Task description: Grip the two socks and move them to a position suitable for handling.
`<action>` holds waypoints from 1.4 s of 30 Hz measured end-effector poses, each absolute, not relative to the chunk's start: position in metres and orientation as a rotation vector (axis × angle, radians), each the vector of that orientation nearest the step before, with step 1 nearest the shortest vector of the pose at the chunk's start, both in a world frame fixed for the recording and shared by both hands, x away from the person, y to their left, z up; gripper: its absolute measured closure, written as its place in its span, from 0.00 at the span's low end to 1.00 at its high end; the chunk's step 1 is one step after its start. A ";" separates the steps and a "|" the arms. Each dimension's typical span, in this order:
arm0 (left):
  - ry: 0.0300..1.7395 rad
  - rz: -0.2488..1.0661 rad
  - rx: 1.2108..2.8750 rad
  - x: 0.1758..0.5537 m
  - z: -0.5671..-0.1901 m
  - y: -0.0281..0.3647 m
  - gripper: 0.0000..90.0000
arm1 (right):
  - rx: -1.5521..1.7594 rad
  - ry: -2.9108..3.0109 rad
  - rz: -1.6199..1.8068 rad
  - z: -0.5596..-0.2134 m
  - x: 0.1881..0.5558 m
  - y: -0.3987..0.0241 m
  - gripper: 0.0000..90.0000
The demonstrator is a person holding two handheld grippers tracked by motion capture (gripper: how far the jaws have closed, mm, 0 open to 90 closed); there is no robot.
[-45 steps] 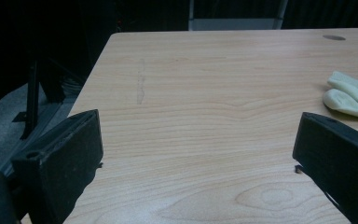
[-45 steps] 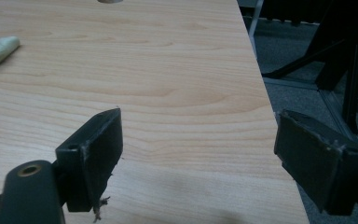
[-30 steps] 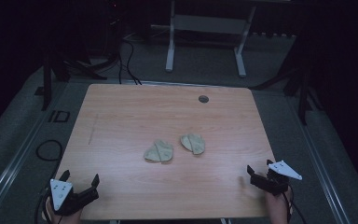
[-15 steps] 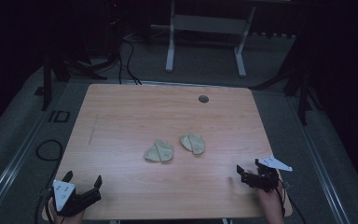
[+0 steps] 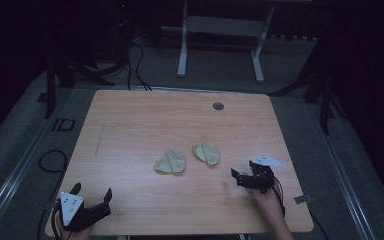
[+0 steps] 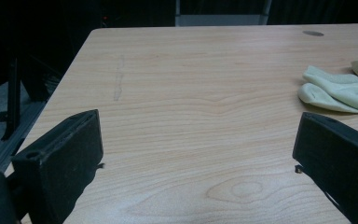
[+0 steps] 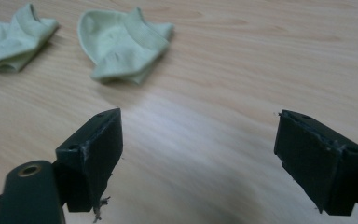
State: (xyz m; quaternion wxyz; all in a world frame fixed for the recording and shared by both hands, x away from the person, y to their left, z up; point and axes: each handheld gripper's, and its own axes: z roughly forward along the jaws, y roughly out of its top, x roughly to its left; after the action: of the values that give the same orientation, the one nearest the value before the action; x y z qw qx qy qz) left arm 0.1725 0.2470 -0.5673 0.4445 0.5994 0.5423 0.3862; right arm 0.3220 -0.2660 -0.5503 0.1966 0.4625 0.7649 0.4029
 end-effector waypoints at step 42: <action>1.330 0.928 1.496 0.173 -0.568 0.249 0.02 | 1.204 2.224 0.968 -0.568 0.395 -0.131 0.49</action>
State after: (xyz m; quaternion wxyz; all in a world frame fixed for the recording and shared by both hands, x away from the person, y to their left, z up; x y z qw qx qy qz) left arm 0.1727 0.2487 -0.5680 0.4507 0.6052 0.5382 0.3754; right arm 0.3950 -0.1314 -0.5684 0.2149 0.4343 0.8021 0.3489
